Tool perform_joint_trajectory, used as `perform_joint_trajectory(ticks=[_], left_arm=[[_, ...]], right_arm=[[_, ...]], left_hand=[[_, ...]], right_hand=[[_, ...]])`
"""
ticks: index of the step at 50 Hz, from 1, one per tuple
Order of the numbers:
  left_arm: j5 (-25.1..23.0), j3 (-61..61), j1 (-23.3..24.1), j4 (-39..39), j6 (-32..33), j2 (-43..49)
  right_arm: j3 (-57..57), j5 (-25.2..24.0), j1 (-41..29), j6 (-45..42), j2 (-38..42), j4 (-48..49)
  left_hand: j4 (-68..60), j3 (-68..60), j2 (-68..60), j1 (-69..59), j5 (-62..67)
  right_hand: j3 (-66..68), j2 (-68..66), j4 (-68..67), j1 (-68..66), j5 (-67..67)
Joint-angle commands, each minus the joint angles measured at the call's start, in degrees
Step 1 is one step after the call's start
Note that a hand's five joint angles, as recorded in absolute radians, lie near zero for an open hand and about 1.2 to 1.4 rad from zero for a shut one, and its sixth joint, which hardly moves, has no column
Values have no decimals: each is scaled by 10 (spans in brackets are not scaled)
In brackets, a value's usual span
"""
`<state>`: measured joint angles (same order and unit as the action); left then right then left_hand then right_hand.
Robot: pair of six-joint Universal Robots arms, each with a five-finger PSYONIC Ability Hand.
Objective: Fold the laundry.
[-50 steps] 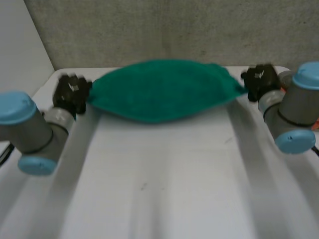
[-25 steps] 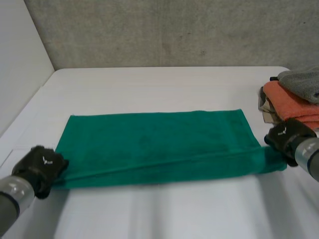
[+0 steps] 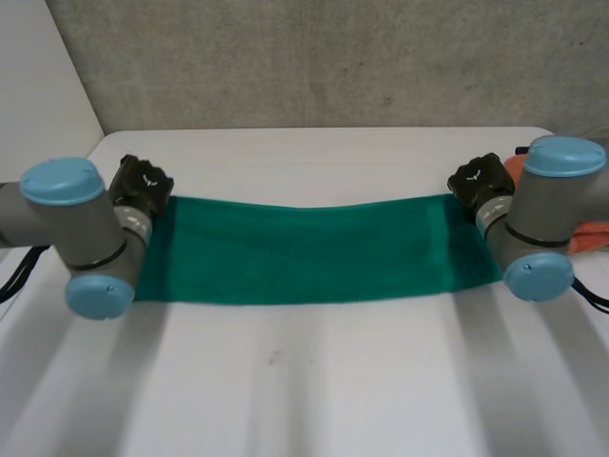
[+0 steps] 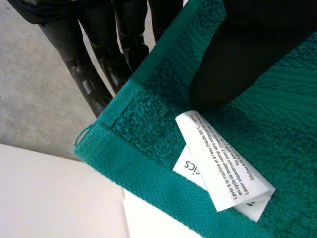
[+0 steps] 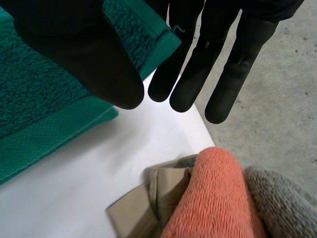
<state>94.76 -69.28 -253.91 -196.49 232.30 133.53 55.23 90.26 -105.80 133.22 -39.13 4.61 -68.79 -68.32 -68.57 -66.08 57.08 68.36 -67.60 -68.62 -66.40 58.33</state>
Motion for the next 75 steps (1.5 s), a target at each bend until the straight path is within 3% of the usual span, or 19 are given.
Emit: perform_joint_trajectory(ticks=[1,2,5,13,20,24,29,35,42,44,46,48,52,54,59,66,70,74,75], left_arm=[[4,90,15,4,0,54],[8,93,19,2,0,55],[26,100,32,-2,-3,55],[42,87,55,5,-10,33],[37,-13,43,5,-74,-79],[35,-45,31,5,-133,-110],[31,-81,29,4,-190,-132],[30,-97,29,3,-194,-130],[30,-108,29,3,-194,-126],[30,-109,31,3,-195,-125],[30,-110,32,3,-195,-124],[29,-111,32,3,-194,-124],[30,-112,32,2,-195,-128],[30,-115,32,2,-194,-134],[29,-125,33,2,-195,-163],[28,-157,32,2,-196,-199],[17,-178,30,1,-196,-214],[3,-188,26,1,-200,-231],[2,-190,22,1,-200,-239]], right_arm=[[-103,23,-8,-17,73,4],[-108,26,-9,-23,77,5],[-130,42,-14,-38,84,18],[-87,40,-12,19,-15,41],[68,-25,10,75,-176,-37],[113,-32,24,93,-183,-90],[146,-46,36,146,-178,-122],[153,-108,48,180,-119,-116],[137,-113,49,173,-58,-66],[136,-111,50,170,-53,-52],[135,-106,51,171,-50,-36],[136,-98,54,168,-52,-31],[170,-32,75,172,-67,-10],[217,-9,89,163,-116,33],[287,-19,134,118,-237,82],[282,-13,167,-15,-242,79],[255,-23,156,-66,-235,86],[216,-50,75,-67,-219,117],[199,-74,27,-67,-211,141]], left_hand=[[200,196,198,173,-183],[365,361,363,338,-348],[585,580,582,558,-568],[588,583,586,561,-571],[588,583,586,561,-571],[588,583,586,561,-571],[588,583,586,561,-571],[588,583,586,561,-571],[588,583,586,561,-571],[588,583,586,561,-571],[588,583,586,561,-571],[588,583,586,561,-571],[588,583,586,561,-571],[588,583,586,561,-571],[588,583,586,561,-571],[588,583,586,561,-571],[588,583,586,561,-571],[588,583,586,561,-571],[588,583,586,561,-571]], right_hand=[[-578,570,580,558,-577],[-584,576,586,564,-583],[-584,576,586,564,-583],[-584,576,586,564,-583],[-584,576,586,564,-583],[-584,576,586,564,-583],[-474,466,476,454,-473],[-352,345,355,333,-352],[-332,325,335,313,-332],[-200,192,203,180,-200],[25,-33,-22,-45,25],[116,-124,-114,-136,117],[116,-124,-114,-136,117],[116,-124,-114,-136,117],[116,-124,-114,-136,117],[116,-124,-114,-136,117],[116,-124,-114,-136,117],[116,-124,-114,-136,117],[116,-124,-114,-136,117]])
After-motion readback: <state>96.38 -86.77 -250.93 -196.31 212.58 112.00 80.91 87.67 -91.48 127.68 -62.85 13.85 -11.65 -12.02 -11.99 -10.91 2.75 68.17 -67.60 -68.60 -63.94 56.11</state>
